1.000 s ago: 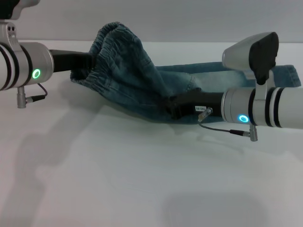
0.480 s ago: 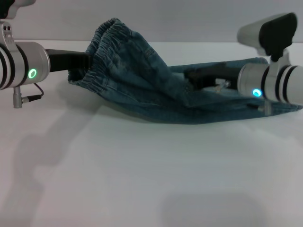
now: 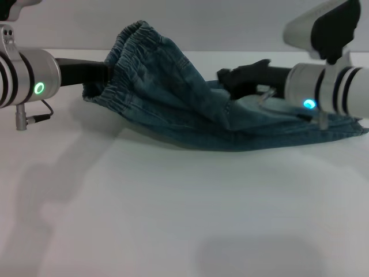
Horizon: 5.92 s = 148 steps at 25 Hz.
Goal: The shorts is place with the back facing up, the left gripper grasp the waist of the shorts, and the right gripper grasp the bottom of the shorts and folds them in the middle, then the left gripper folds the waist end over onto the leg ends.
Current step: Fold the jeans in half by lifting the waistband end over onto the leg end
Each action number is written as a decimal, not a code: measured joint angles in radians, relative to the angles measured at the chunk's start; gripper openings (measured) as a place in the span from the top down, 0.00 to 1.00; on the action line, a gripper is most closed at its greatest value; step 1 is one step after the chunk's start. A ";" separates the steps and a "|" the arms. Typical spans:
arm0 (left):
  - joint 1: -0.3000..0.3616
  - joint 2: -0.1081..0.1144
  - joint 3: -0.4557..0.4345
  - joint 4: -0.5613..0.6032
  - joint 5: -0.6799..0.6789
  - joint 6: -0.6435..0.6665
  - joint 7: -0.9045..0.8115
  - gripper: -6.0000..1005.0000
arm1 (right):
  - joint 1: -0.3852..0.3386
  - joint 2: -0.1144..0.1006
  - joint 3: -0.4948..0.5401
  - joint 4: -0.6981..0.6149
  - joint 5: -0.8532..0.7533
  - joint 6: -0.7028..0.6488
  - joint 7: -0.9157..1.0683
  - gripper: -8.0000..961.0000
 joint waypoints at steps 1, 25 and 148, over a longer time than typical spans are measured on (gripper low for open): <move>0.000 0.000 0.000 0.001 0.000 0.000 0.000 0.92 | -0.009 0.003 -0.027 -0.015 0.010 0.000 -0.002 0.99; 0.020 0.000 -0.006 -0.064 -0.010 -0.003 -0.001 0.92 | -0.013 0.003 -0.274 0.080 0.225 -0.048 -0.007 0.98; 0.120 0.000 -0.027 -0.403 -0.074 -0.098 0.052 0.93 | 0.113 -0.001 -0.551 0.082 0.553 -0.372 -0.153 0.94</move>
